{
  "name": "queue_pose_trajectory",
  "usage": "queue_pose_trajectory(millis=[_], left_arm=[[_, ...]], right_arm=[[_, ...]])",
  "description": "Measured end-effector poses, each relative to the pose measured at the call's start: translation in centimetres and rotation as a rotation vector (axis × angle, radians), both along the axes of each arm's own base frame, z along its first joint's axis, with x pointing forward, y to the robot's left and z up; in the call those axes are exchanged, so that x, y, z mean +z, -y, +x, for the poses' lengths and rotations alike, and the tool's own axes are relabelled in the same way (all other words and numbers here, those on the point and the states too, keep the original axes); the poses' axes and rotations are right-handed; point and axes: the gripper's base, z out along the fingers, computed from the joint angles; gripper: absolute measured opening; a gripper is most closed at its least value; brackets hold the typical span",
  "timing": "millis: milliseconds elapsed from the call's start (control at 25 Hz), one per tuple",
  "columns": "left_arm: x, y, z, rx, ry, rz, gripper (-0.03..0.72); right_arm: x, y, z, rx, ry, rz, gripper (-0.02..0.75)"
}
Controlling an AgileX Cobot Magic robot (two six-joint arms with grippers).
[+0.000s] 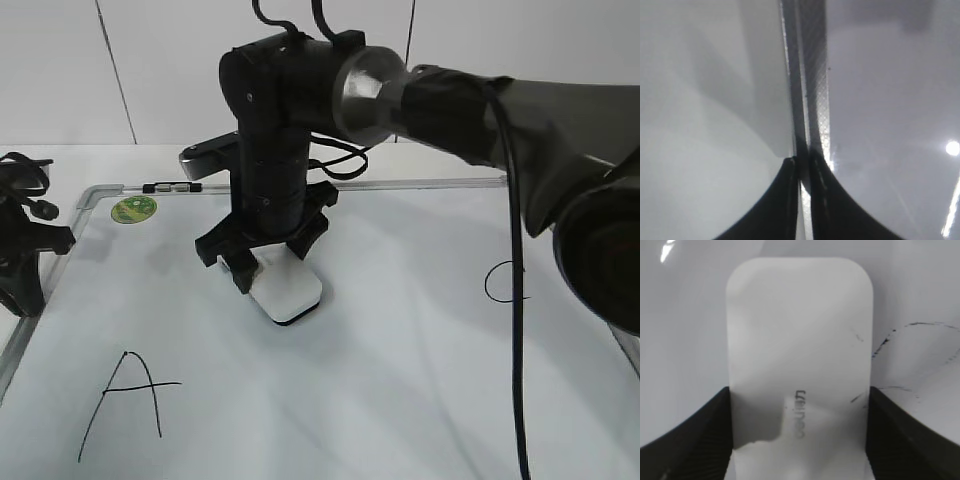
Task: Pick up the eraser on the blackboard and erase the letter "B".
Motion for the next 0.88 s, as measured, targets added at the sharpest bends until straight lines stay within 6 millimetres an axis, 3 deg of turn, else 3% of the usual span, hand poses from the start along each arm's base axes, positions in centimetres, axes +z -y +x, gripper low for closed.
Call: queue_pose_trajectory(millis=[280,440,640,760,880], left_arm=[[0.0,0.0,0.0,-0.001,0.000,0.002,0.017],[0.0,0.0,0.0,0.000,0.000,0.000,0.017],[0.0,0.0,0.0,0.000,0.000,0.000,0.017],[0.0,0.0,0.0,0.000,0.000,0.000,0.017],[0.0,0.0,0.0,0.000,0.000,0.000,0.017]], right_arm=[[0.0,1.6,1.4,-0.051,-0.010,0.015,0.573],[0.1,4.8,3.8,-0.130,-0.002,0.016,0.573],[0.1,10.4,7.2,-0.245,0.032,-0.025,0.573],[0.1,11.9,7.9,-0.278,0.035,-0.027,0.573],[0.1,12.0,8.0,-0.282,0.030,-0.020,0.573]])
